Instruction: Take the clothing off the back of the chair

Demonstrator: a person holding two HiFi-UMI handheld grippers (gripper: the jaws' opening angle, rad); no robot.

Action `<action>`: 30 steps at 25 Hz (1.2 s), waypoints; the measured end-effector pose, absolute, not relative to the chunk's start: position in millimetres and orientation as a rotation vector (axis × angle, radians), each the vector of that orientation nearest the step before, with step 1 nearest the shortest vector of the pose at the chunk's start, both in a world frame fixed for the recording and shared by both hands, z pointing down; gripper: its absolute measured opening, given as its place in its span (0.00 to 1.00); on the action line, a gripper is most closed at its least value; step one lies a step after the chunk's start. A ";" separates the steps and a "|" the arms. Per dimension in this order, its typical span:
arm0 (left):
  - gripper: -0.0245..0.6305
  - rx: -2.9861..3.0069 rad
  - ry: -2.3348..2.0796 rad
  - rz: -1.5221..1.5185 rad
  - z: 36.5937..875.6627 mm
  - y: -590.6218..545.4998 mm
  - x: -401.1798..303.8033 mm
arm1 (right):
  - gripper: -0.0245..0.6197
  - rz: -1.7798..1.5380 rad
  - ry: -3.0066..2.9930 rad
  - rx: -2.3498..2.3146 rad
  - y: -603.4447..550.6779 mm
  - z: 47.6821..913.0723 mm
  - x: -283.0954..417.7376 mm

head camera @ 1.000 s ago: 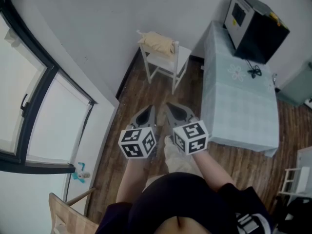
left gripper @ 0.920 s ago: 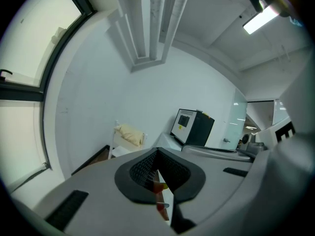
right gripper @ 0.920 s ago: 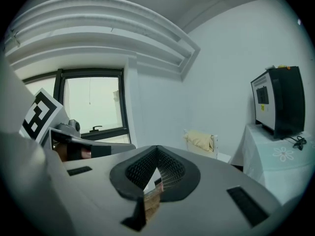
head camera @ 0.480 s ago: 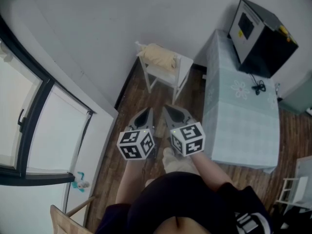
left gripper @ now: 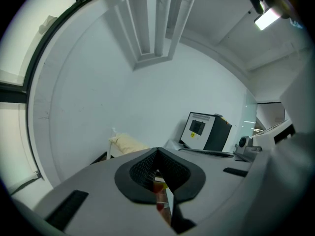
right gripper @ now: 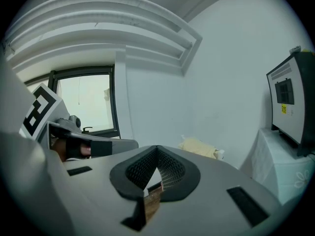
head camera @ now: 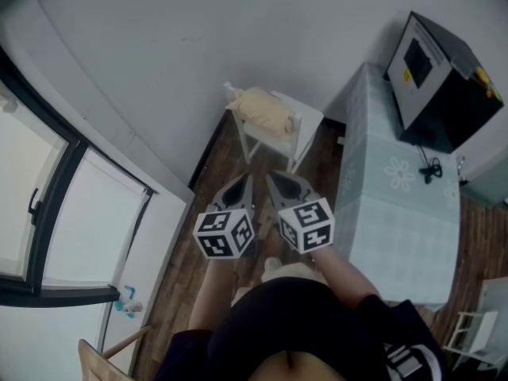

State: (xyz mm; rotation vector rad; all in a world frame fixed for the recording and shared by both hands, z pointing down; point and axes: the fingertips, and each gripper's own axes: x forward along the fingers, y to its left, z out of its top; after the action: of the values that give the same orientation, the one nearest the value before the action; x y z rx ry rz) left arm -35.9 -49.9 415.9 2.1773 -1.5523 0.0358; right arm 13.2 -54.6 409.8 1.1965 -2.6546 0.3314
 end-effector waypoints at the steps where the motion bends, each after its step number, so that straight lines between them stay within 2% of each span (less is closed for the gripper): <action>1: 0.04 2.176 -1.555 0.034 416.1 -56.3 -35.0 | 0.05 0.329 -2.655 1.192 -61.1 410.1 13.9; 17: 0.04 2.157 -1.553 0.042 426.8 -124.0 -41.4 | 0.05 0.362 -2.630 1.201 -125.0 425.2 14.5; 30: 0.04 2.233 -1.469 0.090 438.6 -222.9 -62.2 | 0.05 0.396 -2.553 1.323 -216.0 445.8 -0.6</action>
State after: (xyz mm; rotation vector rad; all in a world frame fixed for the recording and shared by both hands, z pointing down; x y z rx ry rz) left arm -62.2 -222.9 438.6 2.2334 -1.4693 0.0899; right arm -0.6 -216.0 445.8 1.3225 -2.5527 0.3964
